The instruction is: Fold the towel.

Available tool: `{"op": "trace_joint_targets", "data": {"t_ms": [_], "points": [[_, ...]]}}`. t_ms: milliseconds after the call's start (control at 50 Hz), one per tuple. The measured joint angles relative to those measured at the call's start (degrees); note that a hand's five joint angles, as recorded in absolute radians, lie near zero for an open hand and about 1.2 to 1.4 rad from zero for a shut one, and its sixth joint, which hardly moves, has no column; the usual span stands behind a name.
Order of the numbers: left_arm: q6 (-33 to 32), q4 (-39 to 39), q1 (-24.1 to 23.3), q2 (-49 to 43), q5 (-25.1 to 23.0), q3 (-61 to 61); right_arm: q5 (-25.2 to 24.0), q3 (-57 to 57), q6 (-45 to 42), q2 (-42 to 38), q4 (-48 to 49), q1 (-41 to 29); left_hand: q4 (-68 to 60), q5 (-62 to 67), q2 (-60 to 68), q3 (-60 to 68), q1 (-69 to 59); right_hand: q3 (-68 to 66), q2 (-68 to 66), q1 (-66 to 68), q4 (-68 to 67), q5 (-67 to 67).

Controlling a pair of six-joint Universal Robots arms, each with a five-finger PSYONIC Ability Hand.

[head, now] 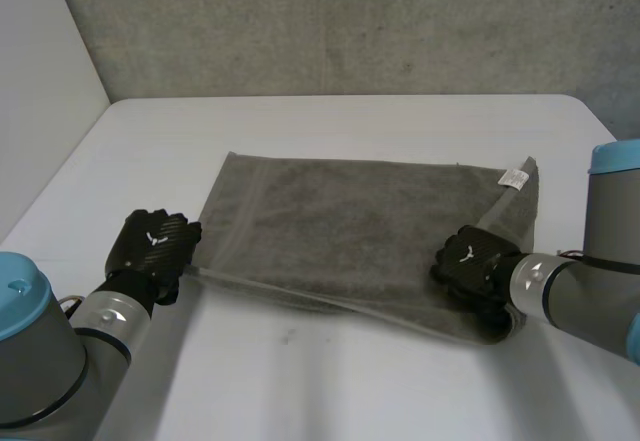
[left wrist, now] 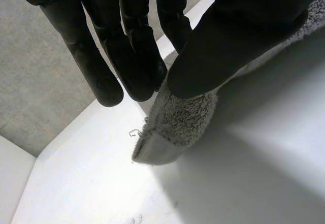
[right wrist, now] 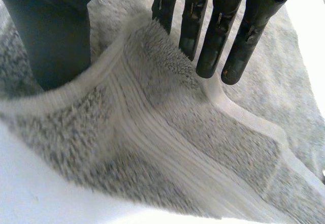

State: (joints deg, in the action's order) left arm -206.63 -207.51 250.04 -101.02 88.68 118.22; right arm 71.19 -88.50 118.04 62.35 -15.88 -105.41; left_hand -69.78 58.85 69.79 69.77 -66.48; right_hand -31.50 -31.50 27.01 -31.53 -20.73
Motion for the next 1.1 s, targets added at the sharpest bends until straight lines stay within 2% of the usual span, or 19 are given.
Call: {"op": "trace_joint_targets", "data": {"t_ms": [320,340,360,400,420,480,560,660,800,920,960,1100], "points": [[0.0,0.0,0.01,-0.03,0.0,0.07,0.14,-0.35,-3.08,1.97,-0.45,2.78,0.0,0.0,0.0,0.0,0.0,0.26,0.0,-0.05,0.43,0.14],[0.0,0.0,0.01,-0.04,0.0,0.08,0.22,-0.32,-3.29,2.04,-0.41,2.92,0.0,0.0,0.0,0.0,0.0,-1.25,-1.33,1.07,-0.95,-1.05],[0.0,0.0,0.01,-0.04,0.0,0.08,0.35,-0.15,-3.51,2.11,-0.24,3.16,0.0,0.0,0.0,0.0,0.0,-18.69,-18.98,17.02,-17.55,-16.21],[0.0,0.0,0.01,-0.05,0.0,0.07,0.64,0.26,-3.55,2.15,0.13,3.5,0.0,0.0,0.0,0.0,0.0,-18.69,-18.98,17.02,-17.55,-16.21],[0.0,0.0,0.01,-0.05,0.0,0.07,0.84,0.52,-3.5,2.18,0.33,3.68,0.0,0.0,0.0,0.0,0.0,-30.76,-31.23,26.46,-30.91,-29.58],[0.0,0.0,0.01,-0.03,0.0,0.0,2.36,1.84,-2.7,2.37,1.66,4.65,0.0,0.0,0.0,0.0,0.0,-35.78,-35.61,27.72,-36.38,-34.6],[0.0,0.04,0.0,0.01,0.0,-0.09,4.52,2.89,-0.21,3.01,3.5,5.61,0.0,0.0,0.0,0.0,0.0,-35.79,-35.61,27.72,-36.59,-34.72],[-0.05,0.55,-0.03,1.11,0.07,-0.74,7.58,3.05,9.7,7.97,6.56,7.11,0.0,0.0,0.0,0.0,0.0,-35.79,-35.61,27.72,-36.62,-34.74],[0.15,2.8,0.01,7.24,0.16,-3.28,8.16,2.05,20.09,17.8,6.74,9.39,0.0,0.0,0.0,0.0,0.0,-35.88,-35.61,27.72,-36.63,-34.75],[0.63,6.96,0.27,14.4,0.24,-8.19,8.37,3.88,22.07,25.17,3.3,10.08,0.0,0.0,0.0,0.0,0.0,-36.08,-35.61,27.72,-36.64,-34.75],[0.97,11.14,0.6,18.81,0.25,-12.74,8.53,6.46,21.97,29.52,-1.64,10.43,0.0,0.0,0.0,0.0,0.0,-36.08,-35.61,27.72,-36.64,-34.76],[1.1,17.88,1.33,21.38,0.21,-19.0,8.68,9.57,20.57,31.99,-8.68,10.61,0.0,0.0,0.0,0.0,0.0,-36.08,-35.61,27.72,-36.64,-34.76]]}}
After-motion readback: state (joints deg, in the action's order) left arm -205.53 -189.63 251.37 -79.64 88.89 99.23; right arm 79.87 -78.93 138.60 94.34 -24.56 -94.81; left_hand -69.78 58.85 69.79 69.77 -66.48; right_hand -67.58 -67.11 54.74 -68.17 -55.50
